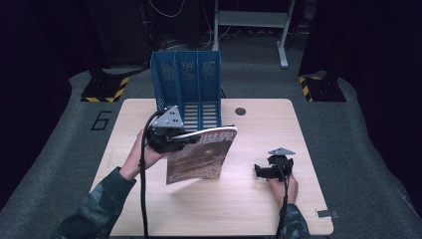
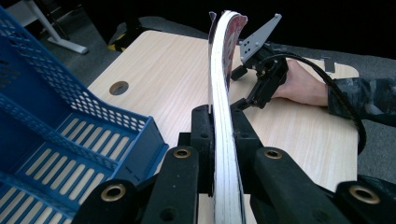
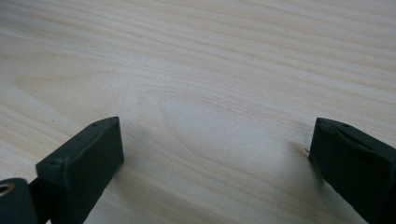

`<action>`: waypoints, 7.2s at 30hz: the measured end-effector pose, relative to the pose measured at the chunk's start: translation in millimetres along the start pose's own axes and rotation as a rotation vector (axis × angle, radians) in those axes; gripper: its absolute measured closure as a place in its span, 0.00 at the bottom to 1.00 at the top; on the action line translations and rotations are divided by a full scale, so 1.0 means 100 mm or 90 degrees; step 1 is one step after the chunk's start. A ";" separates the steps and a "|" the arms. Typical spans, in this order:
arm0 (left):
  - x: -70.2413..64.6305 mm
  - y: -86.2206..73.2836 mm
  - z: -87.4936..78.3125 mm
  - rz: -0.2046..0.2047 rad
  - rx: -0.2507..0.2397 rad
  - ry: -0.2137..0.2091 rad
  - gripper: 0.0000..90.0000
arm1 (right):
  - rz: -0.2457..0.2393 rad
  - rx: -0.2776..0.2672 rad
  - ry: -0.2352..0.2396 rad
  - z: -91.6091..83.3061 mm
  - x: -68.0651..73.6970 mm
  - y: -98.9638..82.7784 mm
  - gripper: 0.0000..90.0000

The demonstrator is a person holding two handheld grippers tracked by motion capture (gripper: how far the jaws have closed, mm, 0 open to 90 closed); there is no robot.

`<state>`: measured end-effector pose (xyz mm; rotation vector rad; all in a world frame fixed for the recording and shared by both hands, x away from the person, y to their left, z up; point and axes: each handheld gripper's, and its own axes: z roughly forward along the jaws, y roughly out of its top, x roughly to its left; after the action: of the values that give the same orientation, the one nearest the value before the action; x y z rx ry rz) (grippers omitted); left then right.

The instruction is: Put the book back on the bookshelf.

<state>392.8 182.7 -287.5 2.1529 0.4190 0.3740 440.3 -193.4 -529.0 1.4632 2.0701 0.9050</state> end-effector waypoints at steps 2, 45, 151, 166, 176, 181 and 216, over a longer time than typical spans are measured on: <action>0.02 -0.01 -0.03 -0.001 0.000 0.001 0.93 | 0.000 0.000 0.000 0.00 0.00 0.00 0.03; 0.32 -0.20 -0.68 -0.041 -0.001 0.103 0.93 | 0.002 -0.002 -0.003 0.00 0.00 0.00 0.04; 1.54 0.23 -0.75 -0.212 -0.044 0.392 0.93 | 0.003 -0.005 -0.006 -0.01 0.00 0.00 0.07; 1.66 0.23 -0.57 -0.255 -0.069 0.428 0.93 | 0.003 -0.006 -0.003 -0.01 0.00 0.00 0.07; 1.74 0.23 -0.45 -0.289 -0.092 0.443 0.93 | 0.005 -0.007 -0.005 -0.01 0.00 0.00 0.08; 1.75 0.24 -0.39 -0.297 -0.104 0.446 0.93 | 0.010 -0.007 -0.008 -0.01 0.00 0.00 0.08; 1.81 0.22 0.02 -0.326 -0.169 0.516 0.93 | 0.003 -0.006 0.001 -0.02 -0.01 0.00 0.10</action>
<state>559.7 246.5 -250.0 1.4852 1.2606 0.9366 439.5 -194.4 -528.0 1.4636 2.0618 0.9165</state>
